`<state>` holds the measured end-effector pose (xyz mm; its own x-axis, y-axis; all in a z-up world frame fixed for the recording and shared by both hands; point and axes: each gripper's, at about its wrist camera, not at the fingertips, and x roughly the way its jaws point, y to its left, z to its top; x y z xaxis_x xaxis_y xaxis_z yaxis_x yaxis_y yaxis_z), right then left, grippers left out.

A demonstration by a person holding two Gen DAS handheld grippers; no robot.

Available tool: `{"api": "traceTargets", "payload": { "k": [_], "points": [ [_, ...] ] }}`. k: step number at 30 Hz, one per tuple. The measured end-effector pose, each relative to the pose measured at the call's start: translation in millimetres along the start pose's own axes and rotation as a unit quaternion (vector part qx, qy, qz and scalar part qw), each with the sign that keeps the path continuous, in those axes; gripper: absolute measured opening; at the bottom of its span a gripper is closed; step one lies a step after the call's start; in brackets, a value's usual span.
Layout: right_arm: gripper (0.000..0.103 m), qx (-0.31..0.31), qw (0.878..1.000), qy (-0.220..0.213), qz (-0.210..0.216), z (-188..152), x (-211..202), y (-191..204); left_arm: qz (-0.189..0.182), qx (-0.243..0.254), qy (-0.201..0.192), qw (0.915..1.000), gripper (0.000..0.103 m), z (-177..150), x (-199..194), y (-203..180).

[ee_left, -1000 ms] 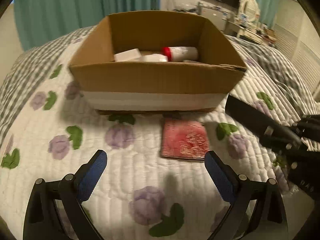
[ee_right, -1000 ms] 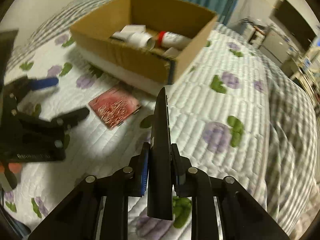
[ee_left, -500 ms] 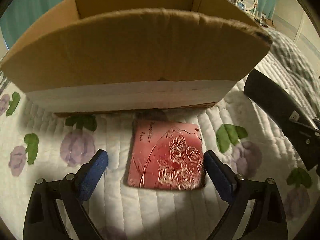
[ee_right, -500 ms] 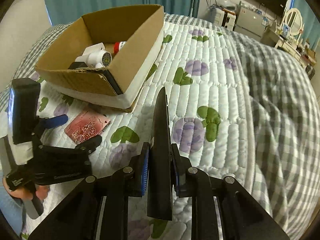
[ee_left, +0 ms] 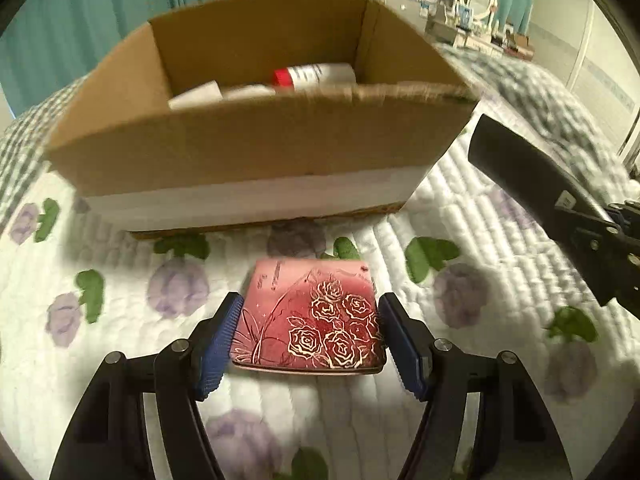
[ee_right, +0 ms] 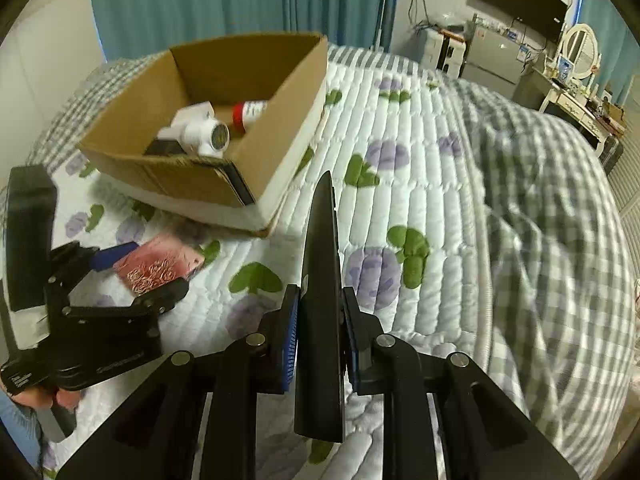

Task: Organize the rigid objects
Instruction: 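Grasp the red rose-patterned card with the left gripper, then lower the card and remote into the cardboard box and open both grippers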

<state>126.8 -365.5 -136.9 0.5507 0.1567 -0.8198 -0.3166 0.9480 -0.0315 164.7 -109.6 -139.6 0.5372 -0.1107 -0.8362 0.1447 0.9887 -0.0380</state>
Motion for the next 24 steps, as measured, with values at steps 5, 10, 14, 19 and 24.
{"api": "traceTargets", "payload": {
  "k": [5,10,14,19,24],
  "points": [
    [0.019,0.004,1.000,-0.020,-0.002,0,-27,9,-0.011,-0.007,-0.033,0.9994,0.070,-8,-42,6],
    [0.019,-0.001,0.999,-0.039,-0.005,2,-54,27,-0.024,-0.004,-0.061,0.9978,0.070,-2,-82,14],
    [0.019,-0.009,0.998,-0.064,-0.008,11,-83,44,-0.032,-0.004,-0.090,0.9954,0.070,6,-109,13],
    [0.019,-0.022,0.995,-0.095,-0.012,32,-114,65,-0.034,-0.004,-0.133,0.9905,0.070,37,-149,27],
    [0.019,-0.027,0.991,-0.130,-0.004,64,-134,81,-0.021,0.001,-0.171,0.9851,0.070,69,-175,43]
  ]
}}
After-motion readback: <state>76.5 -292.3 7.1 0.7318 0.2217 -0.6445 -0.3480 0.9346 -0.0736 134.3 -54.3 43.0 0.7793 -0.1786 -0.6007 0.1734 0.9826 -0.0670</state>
